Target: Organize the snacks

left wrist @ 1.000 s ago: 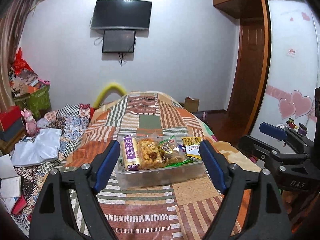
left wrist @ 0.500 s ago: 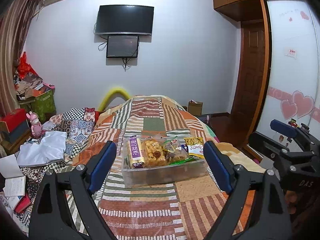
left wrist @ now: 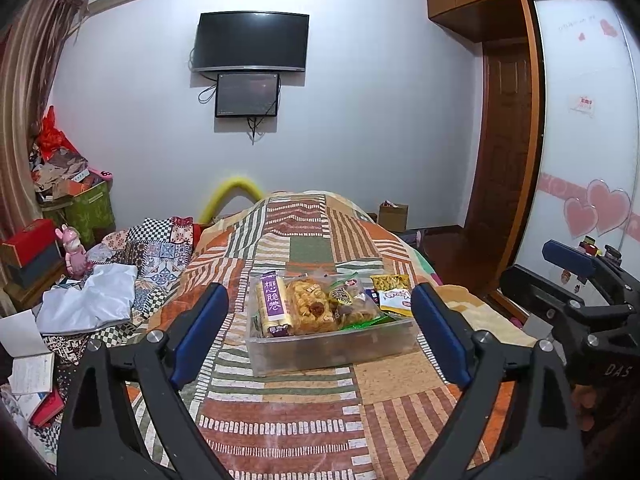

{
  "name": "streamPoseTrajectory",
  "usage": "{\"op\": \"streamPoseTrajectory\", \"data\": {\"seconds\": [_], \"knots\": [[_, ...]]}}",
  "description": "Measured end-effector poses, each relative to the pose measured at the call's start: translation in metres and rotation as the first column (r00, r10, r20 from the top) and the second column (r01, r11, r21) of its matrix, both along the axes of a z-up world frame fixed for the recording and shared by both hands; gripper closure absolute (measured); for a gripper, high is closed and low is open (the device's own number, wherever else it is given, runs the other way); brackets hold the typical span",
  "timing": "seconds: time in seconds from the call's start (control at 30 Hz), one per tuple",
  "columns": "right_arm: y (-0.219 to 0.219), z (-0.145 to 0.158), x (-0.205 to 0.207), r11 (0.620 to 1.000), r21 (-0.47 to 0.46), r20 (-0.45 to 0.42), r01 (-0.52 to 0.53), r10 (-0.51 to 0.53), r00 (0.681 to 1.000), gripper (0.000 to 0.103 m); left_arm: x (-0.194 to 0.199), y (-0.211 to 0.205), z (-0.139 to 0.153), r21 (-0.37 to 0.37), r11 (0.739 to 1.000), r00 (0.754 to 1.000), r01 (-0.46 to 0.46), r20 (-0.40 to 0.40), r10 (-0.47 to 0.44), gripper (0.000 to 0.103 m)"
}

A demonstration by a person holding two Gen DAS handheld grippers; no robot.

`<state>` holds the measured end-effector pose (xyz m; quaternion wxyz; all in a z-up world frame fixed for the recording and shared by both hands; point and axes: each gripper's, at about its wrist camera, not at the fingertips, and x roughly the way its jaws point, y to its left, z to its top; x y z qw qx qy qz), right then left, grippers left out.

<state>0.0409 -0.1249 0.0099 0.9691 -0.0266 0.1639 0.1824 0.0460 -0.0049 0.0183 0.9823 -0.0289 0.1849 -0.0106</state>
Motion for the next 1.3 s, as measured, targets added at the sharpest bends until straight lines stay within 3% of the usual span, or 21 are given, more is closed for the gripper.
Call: {"op": "streamPoseTrajectory", "data": {"seconds": [1.3], "knots": [[-0.0024, 0.005, -0.0036, 1.0, 0.019, 0.002, -0.004, 0.004, 1.0, 0.002, -0.0009, -0.002, 0.0038, -0.022, 1.0, 1.0, 0.011, 0.008, -0.011, 0.008]]}}
